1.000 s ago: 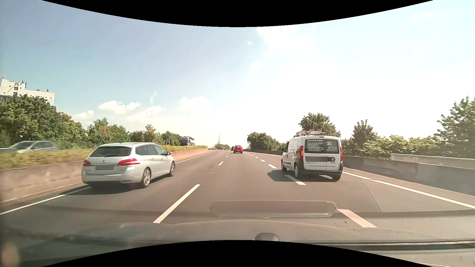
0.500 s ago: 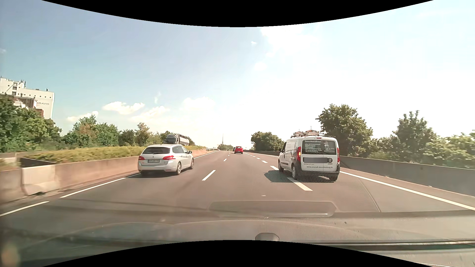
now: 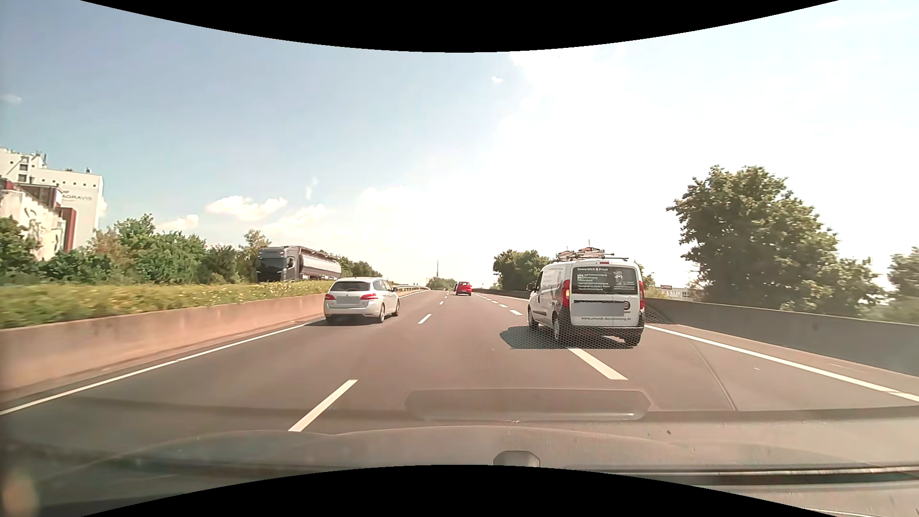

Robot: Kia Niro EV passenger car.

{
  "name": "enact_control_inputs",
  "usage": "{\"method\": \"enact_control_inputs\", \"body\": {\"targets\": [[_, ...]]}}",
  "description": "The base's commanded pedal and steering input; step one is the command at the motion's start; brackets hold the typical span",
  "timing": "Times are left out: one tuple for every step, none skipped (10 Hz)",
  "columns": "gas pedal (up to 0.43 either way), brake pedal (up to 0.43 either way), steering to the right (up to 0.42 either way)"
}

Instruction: Follow the waypoints while adhering to traffic rules and regulations

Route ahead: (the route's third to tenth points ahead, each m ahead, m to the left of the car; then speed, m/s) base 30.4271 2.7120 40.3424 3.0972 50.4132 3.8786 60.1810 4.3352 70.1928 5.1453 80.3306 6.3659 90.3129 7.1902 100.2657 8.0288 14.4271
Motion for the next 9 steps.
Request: {"method": "enact_control_inputs", "body": {"targets": [[0.228,0.018,-0.012],[0.228,0.018,-0.010],[0.228,0.018,-0.009],[0.228,0.018,-0.010],[0.228,0.018,-0.011],[0.228,0.018,-0.011],[0.228,0.018,-0.010],[0.220,0.018,-0.010],[0.220,0.018,-0.010]]}}
